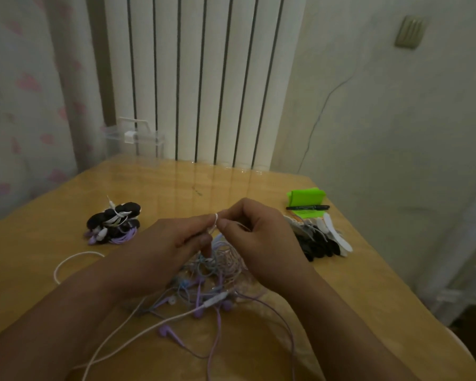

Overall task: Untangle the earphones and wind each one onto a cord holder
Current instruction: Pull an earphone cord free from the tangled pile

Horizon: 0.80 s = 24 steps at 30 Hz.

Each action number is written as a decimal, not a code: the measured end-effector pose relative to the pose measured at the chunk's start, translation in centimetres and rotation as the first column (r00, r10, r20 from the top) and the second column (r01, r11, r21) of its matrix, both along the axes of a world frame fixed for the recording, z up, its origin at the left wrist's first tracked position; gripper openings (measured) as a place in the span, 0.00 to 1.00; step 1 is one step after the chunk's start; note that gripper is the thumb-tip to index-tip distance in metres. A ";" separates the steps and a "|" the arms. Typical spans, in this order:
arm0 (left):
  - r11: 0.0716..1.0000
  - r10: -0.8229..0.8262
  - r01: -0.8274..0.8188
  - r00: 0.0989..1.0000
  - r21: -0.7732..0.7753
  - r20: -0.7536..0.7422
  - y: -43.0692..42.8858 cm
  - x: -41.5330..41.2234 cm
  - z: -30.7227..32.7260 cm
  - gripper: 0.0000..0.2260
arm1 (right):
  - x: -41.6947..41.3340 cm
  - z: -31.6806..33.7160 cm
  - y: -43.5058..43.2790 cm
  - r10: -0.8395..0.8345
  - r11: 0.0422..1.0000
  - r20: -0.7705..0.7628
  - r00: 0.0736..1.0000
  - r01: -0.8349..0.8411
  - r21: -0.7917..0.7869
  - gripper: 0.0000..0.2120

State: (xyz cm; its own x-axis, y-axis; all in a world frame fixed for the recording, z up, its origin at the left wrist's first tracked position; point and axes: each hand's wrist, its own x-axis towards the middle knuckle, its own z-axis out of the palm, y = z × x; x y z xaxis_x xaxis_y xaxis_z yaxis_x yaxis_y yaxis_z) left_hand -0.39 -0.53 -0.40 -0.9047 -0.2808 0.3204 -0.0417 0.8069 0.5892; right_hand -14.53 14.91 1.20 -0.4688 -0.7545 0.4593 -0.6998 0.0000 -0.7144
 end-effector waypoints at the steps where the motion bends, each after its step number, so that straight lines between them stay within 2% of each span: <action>1: 1.000 -0.010 0.010 1.000 0.008 0.005 0.0 0.1 0.1 0.11 | 0.1 -0.1 0.0 0.011 1.000 -0.009 1.000 -0.011 -0.005 0.02; 4: 0.997 -0.067 0.066 0.997 0.051 0.033 0.0 0.5 0.6 0.11 | 0.1 0.1 0.0 0.055 0.996 0.008 0.998 -0.055 -0.075 0.00; 6: 0.978 -0.164 0.155 0.985 0.138 0.052 0.3 0.8 0.9 0.11 | -0.1 0.2 0.0 0.122 0.986 0.107 0.987 -0.108 -0.124 0.01; 10: 0.820 -0.328 0.288 0.945 0.495 -0.005 0.6 1.4 1.7 0.13 | -0.4 0.0 -0.1 0.234 0.968 0.328 0.915 -0.190 -0.161 0.02; 14: 0.709 -0.409 0.348 0.911 0.613 -0.044 0.9 1.4 1.5 0.12 | -0.1 -0.3 -0.5 0.279 0.957 0.465 0.840 -0.204 -0.207 0.03; 16: 0.707 -0.335 0.334 0.934 0.623 -0.120 0.9 1.1 1.4 0.14 | 0.0 -0.7 -0.8 0.261 0.963 0.498 0.827 -0.187 -0.194 0.04; 18: 0.762 -0.218 0.284 0.959 0.582 -0.181 0.6 0.8 1.3 0.13 | 0.2 -1.2 -1.2 0.218 0.975 0.485 0.847 -0.164 -0.150 0.07; 22: 0.732 0.012 0.194 0.955 0.654 -0.297 0.1 0.6 1.4 0.13 | 1.2 -1.7 -1.5 0.114 0.992 0.366 0.924 -0.128 0.015 0.11; 24: 0.786 0.097 0.112 0.949 0.608 -0.300 0.0 0.5 1.2 0.15 | 1.8 -1.6 -1.5 0.090 0.989 0.256 0.963 -0.117 0.094 0.11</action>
